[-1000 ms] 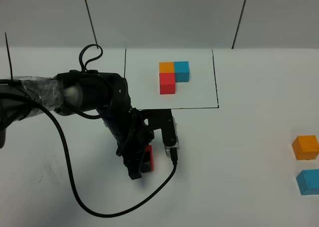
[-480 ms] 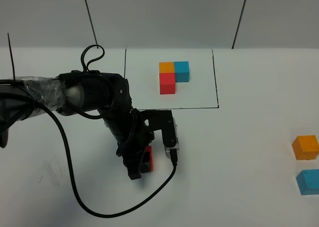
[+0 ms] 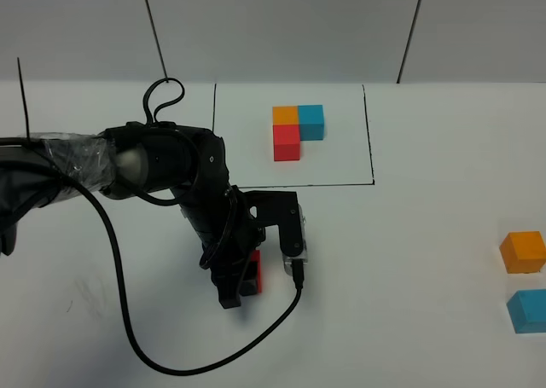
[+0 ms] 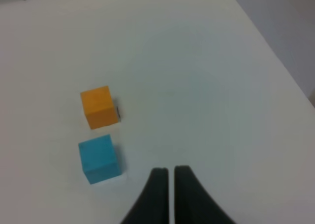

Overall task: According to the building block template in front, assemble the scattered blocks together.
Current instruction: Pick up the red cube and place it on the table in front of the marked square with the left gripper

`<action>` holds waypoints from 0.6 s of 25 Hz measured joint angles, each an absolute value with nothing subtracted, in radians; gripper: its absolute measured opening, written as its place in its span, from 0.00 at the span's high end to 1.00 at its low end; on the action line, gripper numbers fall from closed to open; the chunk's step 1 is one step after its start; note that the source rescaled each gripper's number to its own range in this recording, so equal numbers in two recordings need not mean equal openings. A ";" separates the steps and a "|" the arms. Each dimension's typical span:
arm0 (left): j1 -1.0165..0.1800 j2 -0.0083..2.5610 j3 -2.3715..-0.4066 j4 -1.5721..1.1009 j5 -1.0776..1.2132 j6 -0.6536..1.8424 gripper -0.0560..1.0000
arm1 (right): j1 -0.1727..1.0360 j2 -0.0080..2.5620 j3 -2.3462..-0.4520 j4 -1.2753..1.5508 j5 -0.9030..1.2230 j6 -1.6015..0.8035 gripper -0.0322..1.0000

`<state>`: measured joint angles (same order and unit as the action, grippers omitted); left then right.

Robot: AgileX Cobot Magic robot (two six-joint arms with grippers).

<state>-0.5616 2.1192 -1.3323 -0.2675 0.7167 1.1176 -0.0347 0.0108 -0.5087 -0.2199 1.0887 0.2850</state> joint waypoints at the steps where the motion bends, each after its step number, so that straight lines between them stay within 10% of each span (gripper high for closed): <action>1: -0.562 2.119 -1.332 -0.268 0.717 1.117 0.40 | -0.035 0.011 -0.509 -0.220 1.089 0.285 0.97; 15: -0.562 2.119 -1.333 -0.265 0.719 1.116 0.40 | -0.035 0.011 -0.509 -0.220 1.089 0.285 0.97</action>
